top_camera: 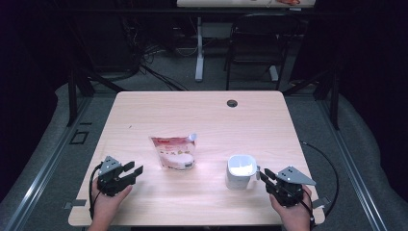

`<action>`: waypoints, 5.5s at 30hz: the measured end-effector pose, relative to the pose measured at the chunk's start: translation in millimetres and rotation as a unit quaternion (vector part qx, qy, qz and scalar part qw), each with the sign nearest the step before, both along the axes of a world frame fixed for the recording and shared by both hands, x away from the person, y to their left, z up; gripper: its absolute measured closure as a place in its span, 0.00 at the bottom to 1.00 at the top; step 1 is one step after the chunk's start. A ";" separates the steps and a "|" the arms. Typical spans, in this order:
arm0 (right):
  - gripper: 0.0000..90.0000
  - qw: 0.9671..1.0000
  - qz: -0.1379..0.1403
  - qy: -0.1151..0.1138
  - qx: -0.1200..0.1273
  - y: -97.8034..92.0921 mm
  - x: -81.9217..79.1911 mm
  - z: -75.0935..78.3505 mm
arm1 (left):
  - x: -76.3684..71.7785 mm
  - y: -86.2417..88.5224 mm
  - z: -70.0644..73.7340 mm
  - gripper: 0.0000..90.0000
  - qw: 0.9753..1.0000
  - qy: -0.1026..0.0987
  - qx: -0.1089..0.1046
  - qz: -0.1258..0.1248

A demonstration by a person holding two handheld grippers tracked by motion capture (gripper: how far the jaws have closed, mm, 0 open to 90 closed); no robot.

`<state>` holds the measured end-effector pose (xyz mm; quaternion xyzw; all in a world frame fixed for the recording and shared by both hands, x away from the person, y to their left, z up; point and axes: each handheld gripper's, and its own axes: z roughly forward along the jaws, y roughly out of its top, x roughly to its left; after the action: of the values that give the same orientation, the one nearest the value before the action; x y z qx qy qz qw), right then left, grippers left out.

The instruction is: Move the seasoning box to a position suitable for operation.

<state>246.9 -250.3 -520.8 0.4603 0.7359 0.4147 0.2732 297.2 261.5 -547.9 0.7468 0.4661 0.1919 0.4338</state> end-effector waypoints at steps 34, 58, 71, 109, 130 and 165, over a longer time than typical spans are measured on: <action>1.00 0.999 0.032 0.017 0.020 7.5 40.2 54.0 | 1.3 -0.9 -3.7 0.63 1.000 0.013 0.013 0.000; 1.00 0.996 0.044 0.074 0.003 19.6 40.0 45.4 | 1.4 -1.4 -3.4 0.63 1.000 0.010 0.015 -0.002; 1.00 0.995 0.035 0.085 0.028 16.7 41.0 44.1 | 1.2 -1.5 -3.3 0.63 1.000 0.010 0.014 -0.002; 1.00 0.983 0.012 0.118 0.137 -0.7 43.4 35.5 | 1.3 -1.6 -3.4 0.63 1.000 0.010 0.014 -0.002; 1.00 0.981 0.012 0.121 0.150 -4.7 43.2 33.2 | 1.3 -1.4 -3.2 0.63 1.000 0.010 0.014 -0.003; 1.00 0.978 0.005 0.127 0.167 -9.5 43.0 28.8 | 1.4 -1.3 -3.1 0.63 1.000 0.010 0.014 -0.003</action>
<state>290.0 -259.9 -492.1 0.5449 0.6873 0.4709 0.0946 298.6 260.2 -550.9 0.7560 0.4656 0.1899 0.4192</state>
